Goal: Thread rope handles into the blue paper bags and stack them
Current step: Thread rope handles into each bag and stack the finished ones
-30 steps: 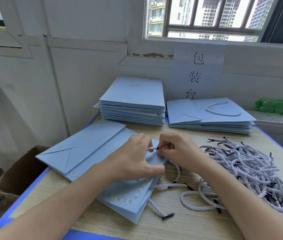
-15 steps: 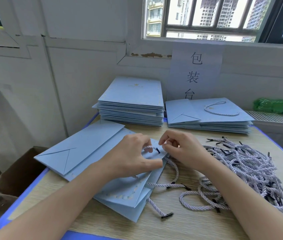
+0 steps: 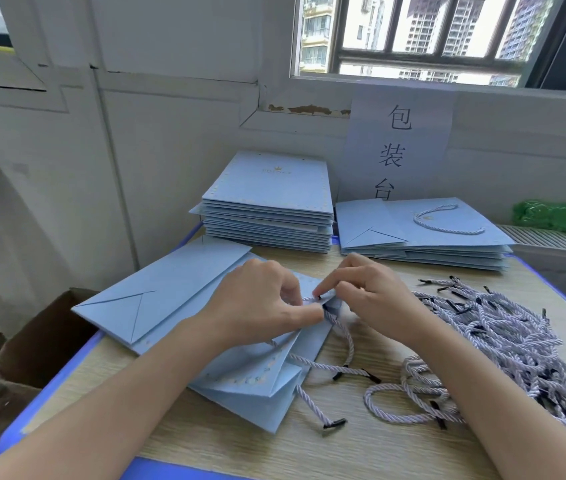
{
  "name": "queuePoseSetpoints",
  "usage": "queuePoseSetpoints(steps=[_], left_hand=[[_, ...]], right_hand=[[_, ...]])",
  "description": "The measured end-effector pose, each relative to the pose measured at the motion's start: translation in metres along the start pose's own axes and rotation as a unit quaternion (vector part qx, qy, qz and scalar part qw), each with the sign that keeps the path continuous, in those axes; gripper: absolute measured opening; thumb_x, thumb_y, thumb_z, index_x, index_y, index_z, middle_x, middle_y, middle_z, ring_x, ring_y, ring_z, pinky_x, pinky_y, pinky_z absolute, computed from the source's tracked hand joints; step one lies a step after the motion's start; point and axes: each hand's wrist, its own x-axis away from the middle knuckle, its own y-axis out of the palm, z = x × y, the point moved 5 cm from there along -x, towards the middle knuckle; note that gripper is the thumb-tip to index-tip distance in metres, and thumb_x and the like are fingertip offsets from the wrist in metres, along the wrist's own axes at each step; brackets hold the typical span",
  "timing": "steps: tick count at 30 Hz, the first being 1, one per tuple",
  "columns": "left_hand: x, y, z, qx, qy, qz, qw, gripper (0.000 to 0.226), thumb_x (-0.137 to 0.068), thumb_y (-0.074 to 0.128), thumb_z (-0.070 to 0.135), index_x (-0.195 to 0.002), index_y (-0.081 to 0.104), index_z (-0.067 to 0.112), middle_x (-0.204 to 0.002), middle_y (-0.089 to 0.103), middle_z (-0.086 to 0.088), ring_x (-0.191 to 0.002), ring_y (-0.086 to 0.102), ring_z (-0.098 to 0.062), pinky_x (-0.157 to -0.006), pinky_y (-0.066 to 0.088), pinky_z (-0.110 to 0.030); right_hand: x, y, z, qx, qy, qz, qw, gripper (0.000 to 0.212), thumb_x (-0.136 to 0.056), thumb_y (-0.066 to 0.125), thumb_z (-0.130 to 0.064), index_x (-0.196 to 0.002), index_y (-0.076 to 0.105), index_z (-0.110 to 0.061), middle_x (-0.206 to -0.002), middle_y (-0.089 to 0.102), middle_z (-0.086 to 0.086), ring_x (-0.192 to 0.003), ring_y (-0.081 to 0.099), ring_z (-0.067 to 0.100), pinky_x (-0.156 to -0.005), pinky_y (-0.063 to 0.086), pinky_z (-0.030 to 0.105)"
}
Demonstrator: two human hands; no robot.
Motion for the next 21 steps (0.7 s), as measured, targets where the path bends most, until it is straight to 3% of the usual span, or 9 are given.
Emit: queuePoseSetpoints(steps=[3, 7, 10, 13, 15, 18, 21], left_hand=[[-0.001, -0.008, 0.000, 0.040, 0.000, 0.026, 0.999, 0.050, -0.057, 0.048, 0.059, -0.056, 0.069, 0.014, -0.057, 0.065, 0.000, -0.057, 0.057, -0.008, -0.059, 0.045, -0.026], [-0.002, -0.016, -0.005, 0.127, -0.019, 0.075, 0.989, 0.032, -0.064, 0.057, 0.035, -0.038, 0.049, 0.019, -0.038, 0.041, 0.007, -0.040, 0.037, -0.004, -0.046, 0.027, -0.014], [-0.001, -0.014, -0.006, 0.146, -0.018, 0.075, 0.986, 0.026, -0.062, 0.060, 0.034, -0.046, 0.060, 0.014, -0.042, 0.049, 0.008, -0.043, 0.041, -0.002, -0.048, 0.033, -0.016], [-0.002, -0.009, -0.007, 0.139, -0.023, 0.056, 0.988, 0.024, -0.060, 0.063, 0.038, -0.054, 0.067, 0.015, -0.056, 0.065, 0.000, -0.053, 0.055, -0.005, -0.058, 0.046, -0.026], [-0.003, -0.008, -0.006, 0.146, -0.025, 0.055, 0.987, 0.017, -0.059, 0.065, 0.039, -0.057, 0.065, 0.022, -0.063, 0.069, 0.003, -0.061, 0.062, -0.004, -0.062, 0.049, -0.023], [-0.007, -0.010, -0.010, 0.108, -0.015, 0.056, 0.992, 0.017, -0.069, 0.076, 0.032, -0.073, 0.062, 0.024, -0.075, 0.068, 0.007, -0.070, 0.063, -0.004, -0.057, 0.043, -0.009], [-0.008, -0.012, -0.018, 0.102, -0.028, 0.036, 0.994, 0.023, -0.074, 0.074, 0.035, -0.086, 0.057, 0.026, -0.079, 0.065, 0.010, -0.065, 0.056, -0.002, -0.056, 0.040, -0.010]], right_hand=[[0.004, -0.015, -0.001, -0.022, -0.016, 0.097, 0.995, 0.018, -0.082, 0.056, -0.001, -0.079, 0.065, -0.017, -0.070, 0.050, -0.006, -0.058, 0.043, 0.004, -0.057, 0.034, 0.015], [0.005, -0.013, -0.003, -0.009, -0.028, 0.106, 0.994, 0.009, -0.082, 0.067, -0.012, -0.075, 0.067, -0.018, -0.066, 0.052, -0.006, -0.058, 0.045, 0.001, -0.058, 0.035, 0.012], [0.001, 0.006, 0.003, 0.040, -0.016, 0.073, 0.996, 0.007, -0.081, 0.069, -0.025, -0.088, 0.069, -0.025, -0.056, 0.046, -0.010, -0.053, 0.042, 0.005, -0.053, 0.030, 0.018], [-0.002, 0.012, 0.007, 0.056, 0.003, 0.085, 0.995, 0.004, -0.082, 0.069, -0.024, -0.082, 0.070, -0.020, -0.048, 0.042, -0.010, -0.051, 0.038, 0.004, -0.054, 0.031, 0.028], [-0.002, 0.010, 0.003, 0.050, -0.009, 0.088, 0.995, 0.010, -0.081, 0.069, -0.017, -0.071, 0.067, -0.015, -0.048, 0.042, -0.011, -0.049, 0.037, 0.005, -0.052, 0.030, 0.025], [0.002, -0.010, 0.000, 0.000, 0.001, 0.101, 0.995, 0.024, -0.080, 0.066, -0.007, -0.059, 0.056, -0.011, -0.049, 0.043, -0.008, -0.046, 0.037, 0.005, -0.047, 0.029, 0.016], [0.006, -0.040, 0.007, -0.027, 0.029, 0.168, 0.985, 0.023, -0.079, 0.066, -0.007, -0.059, 0.056, -0.007, -0.047, 0.043, -0.006, -0.042, 0.037, 0.002, -0.044, 0.028, 0.013]])
